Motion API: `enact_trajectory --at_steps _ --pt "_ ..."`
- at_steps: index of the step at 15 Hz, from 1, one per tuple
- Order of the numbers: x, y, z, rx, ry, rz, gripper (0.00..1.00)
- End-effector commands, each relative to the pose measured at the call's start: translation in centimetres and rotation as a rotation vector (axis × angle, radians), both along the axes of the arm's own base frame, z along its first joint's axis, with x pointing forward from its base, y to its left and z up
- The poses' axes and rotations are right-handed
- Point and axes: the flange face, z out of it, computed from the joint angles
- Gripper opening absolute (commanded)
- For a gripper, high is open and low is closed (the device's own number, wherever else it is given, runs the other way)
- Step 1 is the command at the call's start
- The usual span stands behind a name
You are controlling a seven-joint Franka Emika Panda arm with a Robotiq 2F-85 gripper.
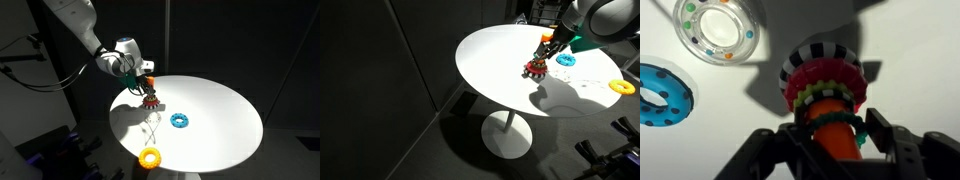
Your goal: Move the green toy to the table
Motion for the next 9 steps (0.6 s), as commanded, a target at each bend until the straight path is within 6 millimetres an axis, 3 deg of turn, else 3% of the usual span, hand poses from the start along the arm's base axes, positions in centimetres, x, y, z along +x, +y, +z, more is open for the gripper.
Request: enact_trajectory --at_steps 1,9 --pt "0.0 0.1 2.9 0.008 -0.028 -0.031 0.38" --pt "-0.2 1.7 11.5 0.068 -0.162 -0.06 0.38"
